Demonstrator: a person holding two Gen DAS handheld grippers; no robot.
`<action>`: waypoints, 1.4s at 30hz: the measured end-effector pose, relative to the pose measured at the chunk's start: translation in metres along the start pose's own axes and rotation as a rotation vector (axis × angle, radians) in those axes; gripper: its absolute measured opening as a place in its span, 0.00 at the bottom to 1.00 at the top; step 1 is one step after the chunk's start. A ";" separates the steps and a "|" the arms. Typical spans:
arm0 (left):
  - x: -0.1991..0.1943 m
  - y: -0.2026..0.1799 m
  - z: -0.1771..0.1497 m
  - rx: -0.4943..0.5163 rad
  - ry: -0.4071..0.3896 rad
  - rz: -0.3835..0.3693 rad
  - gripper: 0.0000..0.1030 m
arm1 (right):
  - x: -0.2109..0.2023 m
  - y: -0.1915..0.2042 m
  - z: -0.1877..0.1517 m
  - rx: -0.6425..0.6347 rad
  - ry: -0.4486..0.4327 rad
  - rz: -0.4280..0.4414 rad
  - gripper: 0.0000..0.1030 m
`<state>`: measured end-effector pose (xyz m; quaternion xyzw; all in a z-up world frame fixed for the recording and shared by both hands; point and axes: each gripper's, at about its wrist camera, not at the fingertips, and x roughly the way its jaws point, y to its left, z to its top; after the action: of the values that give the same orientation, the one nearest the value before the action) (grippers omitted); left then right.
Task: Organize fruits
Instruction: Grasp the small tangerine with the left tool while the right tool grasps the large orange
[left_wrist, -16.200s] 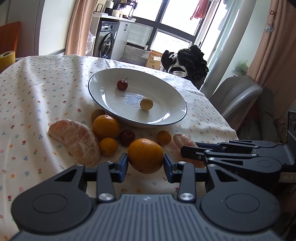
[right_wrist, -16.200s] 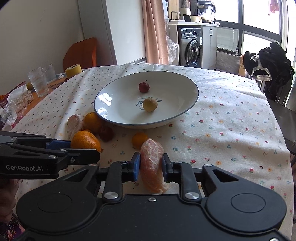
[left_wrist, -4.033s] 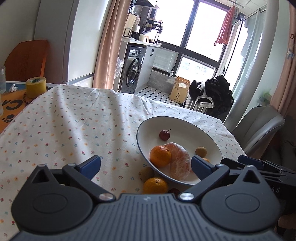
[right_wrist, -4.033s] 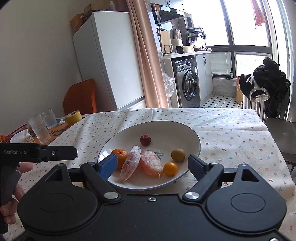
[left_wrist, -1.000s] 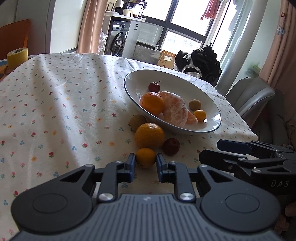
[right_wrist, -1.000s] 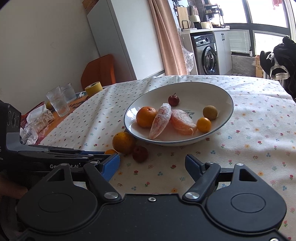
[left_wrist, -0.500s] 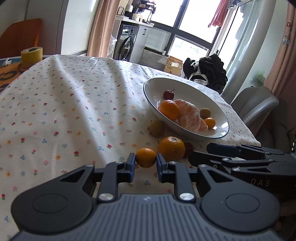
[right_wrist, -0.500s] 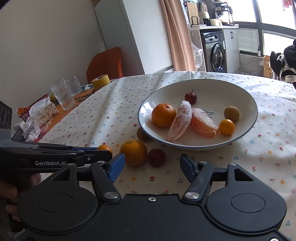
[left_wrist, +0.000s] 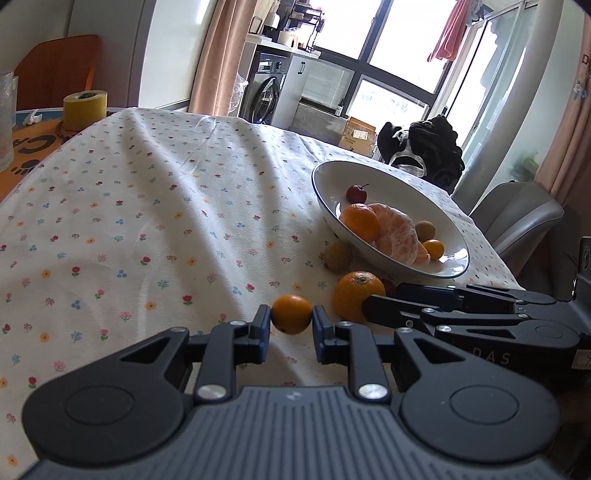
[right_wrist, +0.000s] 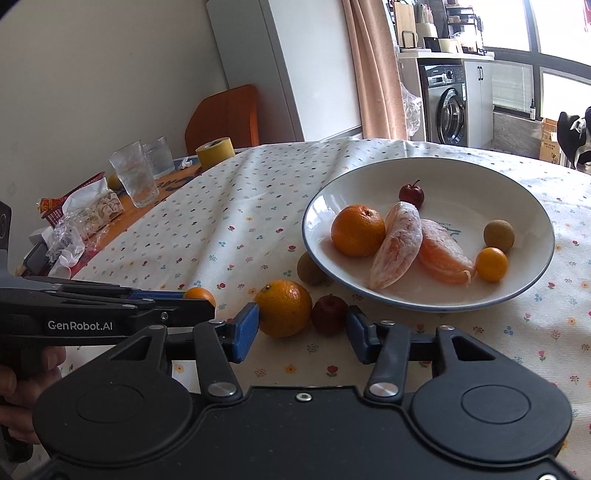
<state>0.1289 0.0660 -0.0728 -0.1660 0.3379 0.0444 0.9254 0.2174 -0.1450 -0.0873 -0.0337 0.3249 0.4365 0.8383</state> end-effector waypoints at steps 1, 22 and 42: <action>0.000 0.000 0.000 0.000 0.000 0.001 0.21 | 0.000 0.000 0.000 0.001 0.006 0.018 0.28; -0.008 0.000 0.000 -0.004 -0.018 0.007 0.21 | -0.009 0.001 -0.003 -0.015 0.011 -0.022 0.35; -0.014 0.028 0.007 -0.051 -0.032 0.034 0.21 | 0.031 0.031 0.014 -0.080 0.035 -0.056 0.34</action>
<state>0.1167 0.0954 -0.0664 -0.1830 0.3246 0.0713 0.9252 0.2142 -0.0991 -0.0875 -0.0838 0.3210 0.4248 0.8423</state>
